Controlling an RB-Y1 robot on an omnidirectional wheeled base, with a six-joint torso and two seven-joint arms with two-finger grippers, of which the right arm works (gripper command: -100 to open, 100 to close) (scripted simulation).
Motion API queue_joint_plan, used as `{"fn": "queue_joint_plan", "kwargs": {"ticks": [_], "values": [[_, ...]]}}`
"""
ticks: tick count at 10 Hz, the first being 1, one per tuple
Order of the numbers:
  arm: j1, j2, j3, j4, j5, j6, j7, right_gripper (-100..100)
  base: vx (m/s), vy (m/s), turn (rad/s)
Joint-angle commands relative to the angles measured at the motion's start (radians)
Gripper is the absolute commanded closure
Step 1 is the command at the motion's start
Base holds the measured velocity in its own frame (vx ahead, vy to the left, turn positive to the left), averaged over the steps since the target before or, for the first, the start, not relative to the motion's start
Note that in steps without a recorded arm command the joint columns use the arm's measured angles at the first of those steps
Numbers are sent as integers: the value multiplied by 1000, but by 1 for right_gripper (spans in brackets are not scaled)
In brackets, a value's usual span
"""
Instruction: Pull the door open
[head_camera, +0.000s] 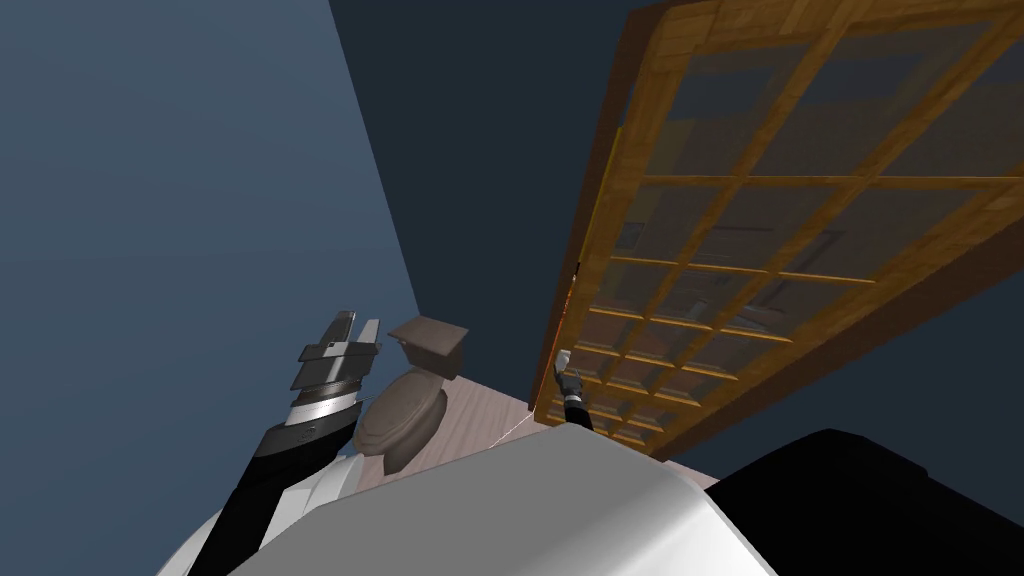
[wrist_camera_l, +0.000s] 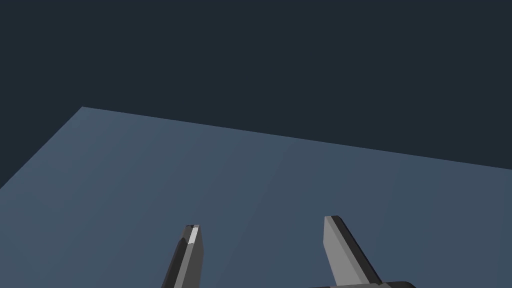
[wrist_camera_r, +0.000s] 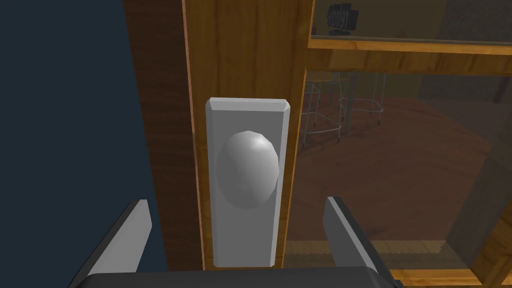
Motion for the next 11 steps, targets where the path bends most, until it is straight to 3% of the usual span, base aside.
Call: {"fn": "queue_joint_plan", "kwargs": {"ticks": [1, 3, 4, 5, 10, 11], "values": [[12, -31, -6, 15, -7, -11, -34, -100, 126, -3, 130], [22, -54, -11, 22, -11, -18, -58, -100, 213, -10, 86], [23, -47, -10, 13, -10, -12, -49, -100, 94, -6, 2], [23, -47, -10, 13, -10, -12, -49, 100, -20, 1, -13], [23, -47, -10, 13, -10, -12, -49, 100, -17, -1, 3], [28, -55, 6, 8, -1, -12, -63, 100, -138, -13, 57]]}}
